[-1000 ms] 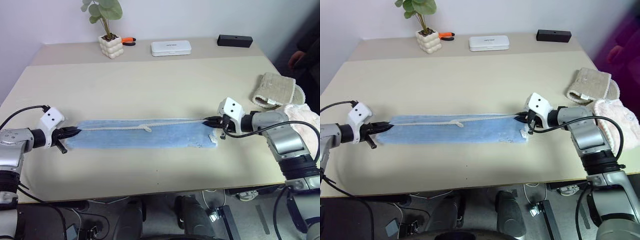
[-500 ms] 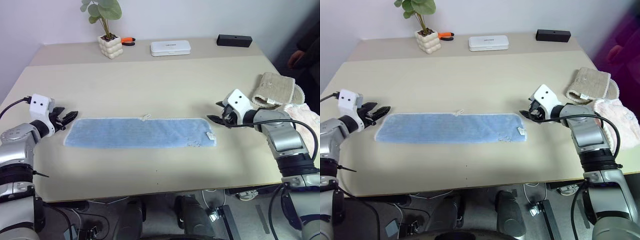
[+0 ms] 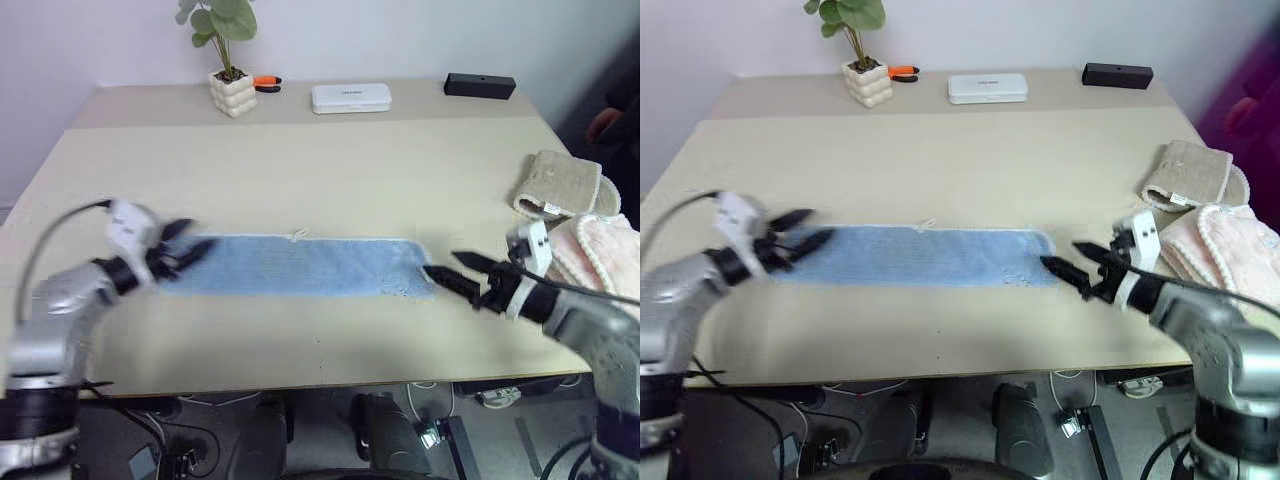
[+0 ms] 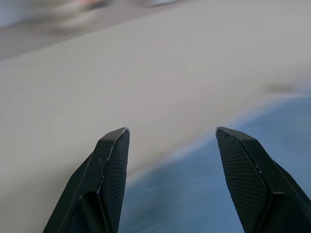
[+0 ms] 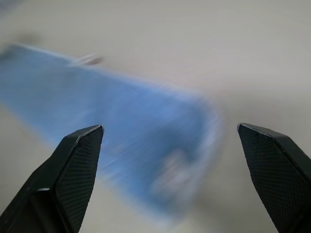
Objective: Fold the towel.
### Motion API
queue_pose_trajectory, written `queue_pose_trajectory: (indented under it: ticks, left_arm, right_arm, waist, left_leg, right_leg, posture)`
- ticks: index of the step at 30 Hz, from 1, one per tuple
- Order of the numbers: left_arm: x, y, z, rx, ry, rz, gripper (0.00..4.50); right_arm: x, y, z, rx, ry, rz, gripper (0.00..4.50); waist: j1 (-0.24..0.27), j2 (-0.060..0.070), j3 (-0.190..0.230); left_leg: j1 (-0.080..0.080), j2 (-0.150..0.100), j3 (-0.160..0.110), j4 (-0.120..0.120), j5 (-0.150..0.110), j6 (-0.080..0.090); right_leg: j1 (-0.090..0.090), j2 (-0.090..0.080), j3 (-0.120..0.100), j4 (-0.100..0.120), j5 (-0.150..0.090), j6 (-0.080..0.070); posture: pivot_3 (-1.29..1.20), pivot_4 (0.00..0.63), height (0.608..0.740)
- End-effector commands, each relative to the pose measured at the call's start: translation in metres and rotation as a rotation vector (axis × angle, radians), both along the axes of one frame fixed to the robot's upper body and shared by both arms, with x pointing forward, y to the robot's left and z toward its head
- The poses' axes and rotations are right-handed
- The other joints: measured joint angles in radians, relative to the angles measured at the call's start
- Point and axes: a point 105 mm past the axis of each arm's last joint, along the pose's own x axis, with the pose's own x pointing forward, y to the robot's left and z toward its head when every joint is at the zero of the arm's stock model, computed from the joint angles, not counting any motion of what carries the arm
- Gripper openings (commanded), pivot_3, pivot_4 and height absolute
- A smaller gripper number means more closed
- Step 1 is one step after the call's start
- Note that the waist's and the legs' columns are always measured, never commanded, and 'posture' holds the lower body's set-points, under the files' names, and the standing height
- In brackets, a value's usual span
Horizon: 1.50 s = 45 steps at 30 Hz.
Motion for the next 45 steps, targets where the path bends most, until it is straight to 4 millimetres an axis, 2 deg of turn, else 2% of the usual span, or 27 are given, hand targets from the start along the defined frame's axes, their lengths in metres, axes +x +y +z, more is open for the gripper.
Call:
queue_pose_trajectory:
  ticks: [1, 4, 6, 8, 12, 18, 21, 27, 28, 29, 32, 35, 38, 41, 43, 45]
  left_arm:
    - [-0.024, -0.046, 0.006, 0.012, -0.041, -0.194, 2.89]
    - [-0.032, -0.07, 0.005, -0.048, -0.02, -0.269, 2.89]
    - [-0.035, -0.078, 0.003, -0.054, -0.011, -0.296, 2.89]
    - [-0.041, -0.084, -0.002, -0.042, 0.004, -0.334, 2.89]
    - [-0.041, -0.082, -0.005, -0.023, 0.008, -0.333, 2.89]
    - [-0.039, -0.076, -0.006, -0.009, 0.001, -0.3, 2.89]
    - [-0.041, -0.075, -0.006, -0.008, -0.002, -0.288, 2.89]
    - [-0.042, -0.077, -0.008, -0.01, -0.004, -0.284, 2.89]
    - [-0.042, -0.077, -0.008, -0.011, -0.004, -0.284, 2.89]
    - [-0.042, -0.078, -0.008, -0.013, -0.005, -0.285, 2.89]
    - [-0.04, -0.079, -0.01, -0.013, -0.007, -0.286, 2.89]
    - [-0.037, -0.077, -0.01, -0.009, -0.009, -0.282, 2.89]
    - [-0.034, -0.075, -0.011, -0.006, -0.012, -0.272, 2.89]
    - [-0.031, -0.073, -0.011, -0.003, -0.015, -0.263, 2.89]
    - [-0.03, -0.074, -0.01, -0.009, -0.018, -0.261, 2.89]
    - [-0.031, -0.075, -0.01, -0.015, -0.021, -0.258, 2.89]
  right_arm:
    - [-0.02, 0.014, 0.005, 0.056, 0.025, -0.002, 4.48]
    - [-0.028, 0.026, -0.008, 0.117, 0.104, -0.045, 4.48]
    - [-0.03, 0.033, -0.011, 0.159, 0.131, -0.06, 4.48]
    - [-0.022, 0.04, -0.022, 0.238, 0.189, -0.15, 4.48]
    - [-0.002, 0.038, -0.038, 0.344, 0.3, -0.331, 4.48]
    - [0.022, 0.036, -0.036, 0.476, 0.37, -0.458, 4.48]
    - [0.029, 0.031, -0.033, 0.522, 0.39, -0.526, 3.65]
    - [0.03, 0.023, -0.027, 0.497, 0.373, -0.577, 0.54]
    - [0.03, 0.021, -0.027, 0.494, 0.37, -0.584, 0.11]
    - [0.03, 0.018, -0.026, 0.487, 0.363, -0.598, 0.04]
    - [0.029, -0.008, -0.013, 0.365, 0.254, -0.645, 0.04]
    - [0.027, -0.028, 0.007, 0.249, 0.148, -0.622, 0.04]
    - [0.028, -0.033, 0.032, 0.096, 0.025, -0.529, 0.04]
    - [0.03, -0.024, 0.048, -0.038, -0.059, -0.412, 0.04]
    - [0.027, 0.004, 0.059, -0.212, -0.154, -0.211, 0.04]
    - [0.02, 0.034, 0.061, -0.333, -0.223, -0.021, 0.04]
  waist:
    - [-0.005, 0.0, 0.0]
    - [-0.018, 0.001, -0.001]
    - [-0.02, 0.001, -0.001]
    - [-0.022, 0.001, -0.001]
    - [-0.022, 0.001, -0.001]
    - [-0.022, 0.001, -0.002]
    - [-0.022, 0.002, -0.002]
    - [-0.022, 0.002, -0.002]
    - [-0.022, 0.002, -0.002]
    - [-0.022, 0.002, -0.002]
    - [-0.02, 0.003, -0.001]
    - [-0.018, 0.003, -0.001]
    - [-0.02, 0.004, -0.001]
    - [-0.023, 0.004, -0.001]
    - [-0.023, 0.005, -0.001]
    - [-0.022, 0.004, -0.001]
  left_leg:
    - [0.001, 0.0, 0.0, 0.0, 0.0, 0.0]
    - [0.001, 0.001, -0.001, 0.0, 0.0, 0.0]
    - [0.001, 0.001, -0.001, 0.0, 0.0, 0.0]
    - [0.001, 0.001, 0.0, -0.001, 0.0, 0.0]
    - [0.001, 0.001, -0.001, -0.001, 0.0, 0.0]
    - [0.0, 0.001, -0.001, -0.001, 0.0, 0.0]
    - [0.0, 0.001, -0.001, -0.001, 0.0, 0.0]
    - [0.0, 0.001, -0.001, -0.001, 0.0, 0.001]
    - [0.0, 0.001, -0.001, -0.001, 0.0, 0.001]
    - [0.0, 0.001, -0.001, -0.001, 0.0, 0.001]
    - [0.0, 0.001, -0.001, -0.001, 0.0, 0.001]
    - [-0.001, 0.0, -0.001, -0.001, 0.0, 0.001]
    - [0.0, 0.0, -0.001, -0.001, 0.0, 0.001]
    - [0.0, 0.0, -0.001, -0.001, 0.0, 0.001]
    - [0.0, 0.001, -0.001, -0.001, 0.0, 0.001]
    - [-0.001, 0.001, 0.0, -0.002, 0.0, 0.001]
  right_leg:
    - [0.0, 0.001, 0.0, 0.0, 0.0, -0.001]
    - [0.0, 0.003, 0.0, 0.001, -0.002, -0.003]
    - [0.0, 0.003, 0.0, 0.001, -0.002, -0.003]
    - [0.0, 0.003, 0.0, 0.001, -0.002, -0.002]
    - [-0.001, 0.003, 0.0, 0.001, -0.002, -0.002]
    - [-0.001, 0.003, 0.0, 0.0, -0.002, -0.003]
    - [-0.001, 0.003, 0.0, 0.0, -0.002, -0.003]
    - [-0.001, 0.003, 0.0, 0.0, -0.002, -0.002]
    - [-0.001, 0.003, 0.0, 0.0, -0.002, -0.002]
    - [-0.001, 0.003, 0.0, 0.0, -0.002, -0.002]
    - [-0.001, 0.003, 0.0, 0.0, -0.002, -0.002]
    - [-0.001, 0.002, 0.0, -0.001, -0.003, -0.002]
    - [-0.001, 0.002, 0.0, -0.001, -0.003, -0.002]
    - [-0.001, 0.003, 0.0, -0.001, -0.003, -0.002]
    - [-0.001, 0.003, 0.0, -0.001, -0.003, -0.002]
    - [-0.002, 0.003, 0.0, -0.002, -0.003, -0.002]
  posture:
    - [0.0, 0.15, 0.738]
    - [0.0, 0.15, 0.738]
    - [0.0, 0.15, 0.738]
    - [0.0, 0.15, 0.738]
    - [0.0, 0.15, 0.738]
    - [0.0, 0.15, 0.738]
    - [0.0, 0.15, 0.738]
    - [0.0, 0.15, 0.738]
    - [0.0, 0.15, 0.738]
    - [0.0, 0.15, 0.738]
    - [0.0, 0.15, 0.738]
    - [0.0, 0.15, 0.738]
    - [0.0, 0.15, 0.738]
    - [0.0, 0.15, 0.738]
    - [0.0, 0.15, 0.738]
    - [0.0, 0.15, 0.738]
